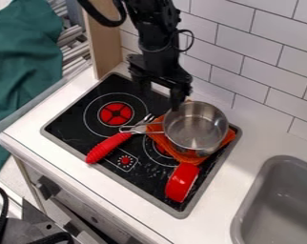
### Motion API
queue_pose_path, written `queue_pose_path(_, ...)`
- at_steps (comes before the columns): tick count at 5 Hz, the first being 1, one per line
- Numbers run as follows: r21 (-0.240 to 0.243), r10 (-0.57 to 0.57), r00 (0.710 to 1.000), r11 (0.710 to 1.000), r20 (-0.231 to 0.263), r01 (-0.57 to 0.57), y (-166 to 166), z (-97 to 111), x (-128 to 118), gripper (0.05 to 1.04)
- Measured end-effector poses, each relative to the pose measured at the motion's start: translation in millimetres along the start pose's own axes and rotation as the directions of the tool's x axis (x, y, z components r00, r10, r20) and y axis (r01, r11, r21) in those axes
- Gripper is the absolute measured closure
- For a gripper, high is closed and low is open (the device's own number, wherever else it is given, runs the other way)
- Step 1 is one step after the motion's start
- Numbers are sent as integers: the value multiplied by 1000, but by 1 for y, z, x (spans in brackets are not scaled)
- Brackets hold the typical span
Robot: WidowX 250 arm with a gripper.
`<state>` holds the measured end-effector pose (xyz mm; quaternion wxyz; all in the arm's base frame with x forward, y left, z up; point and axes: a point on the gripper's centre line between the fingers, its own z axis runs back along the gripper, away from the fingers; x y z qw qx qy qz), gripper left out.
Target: Move the silver pot to the right side of the stove
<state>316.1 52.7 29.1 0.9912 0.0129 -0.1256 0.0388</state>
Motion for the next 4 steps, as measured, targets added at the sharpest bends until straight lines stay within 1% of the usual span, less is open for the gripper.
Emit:
queue_pose_path(1, 87, 21, 998, 996, -56, -16, 6, 2, -6, 79)
queue_pose_path(2, 120, 26, 997, 993, -70, -17, 7, 3, -8, 79)
queue_pose_path(3, 76, 9, 999, 997, -45, -6, 1, 8, -11, 79)
queue_pose_path(4, 37, -12, 999, 999, -40, 13, -5, 11, -14, 79)
